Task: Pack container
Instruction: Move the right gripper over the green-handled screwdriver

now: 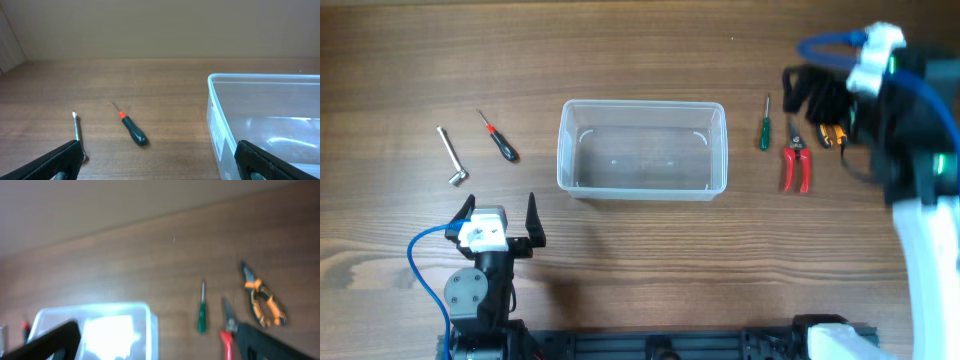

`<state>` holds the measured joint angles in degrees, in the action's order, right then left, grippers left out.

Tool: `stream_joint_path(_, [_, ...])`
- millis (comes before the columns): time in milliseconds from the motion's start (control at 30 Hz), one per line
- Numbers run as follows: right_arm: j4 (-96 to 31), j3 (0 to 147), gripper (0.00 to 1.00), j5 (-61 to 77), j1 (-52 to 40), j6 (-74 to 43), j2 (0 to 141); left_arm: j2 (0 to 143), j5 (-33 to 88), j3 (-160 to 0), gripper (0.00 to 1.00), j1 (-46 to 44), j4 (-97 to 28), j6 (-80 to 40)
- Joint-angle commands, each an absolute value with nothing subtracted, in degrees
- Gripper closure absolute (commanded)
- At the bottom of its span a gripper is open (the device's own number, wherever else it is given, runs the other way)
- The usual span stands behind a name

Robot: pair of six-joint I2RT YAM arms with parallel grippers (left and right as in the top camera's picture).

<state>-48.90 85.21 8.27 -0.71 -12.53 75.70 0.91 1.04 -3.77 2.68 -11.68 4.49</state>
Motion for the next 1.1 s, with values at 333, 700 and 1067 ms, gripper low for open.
stream_joint_path(333, [-58.41,93.62,0.0,-0.75,-0.75,3.07,95.33,0.82,1.91,-3.51,0.0,2.35,-11.57,5.78])
stream_joint_path(700, [-60.2,93.08,0.0,-4.69,1.34,2.42,108.57,0.82,1.91,-3.51,0.0,2.35,-11.57,5.78])
stream_joint_path(1067, [-56.07,93.08,0.02,2.61,2.44,-7.99,118.69,0.82,1.91,-3.51,0.0,2.35,-11.57,5.78])
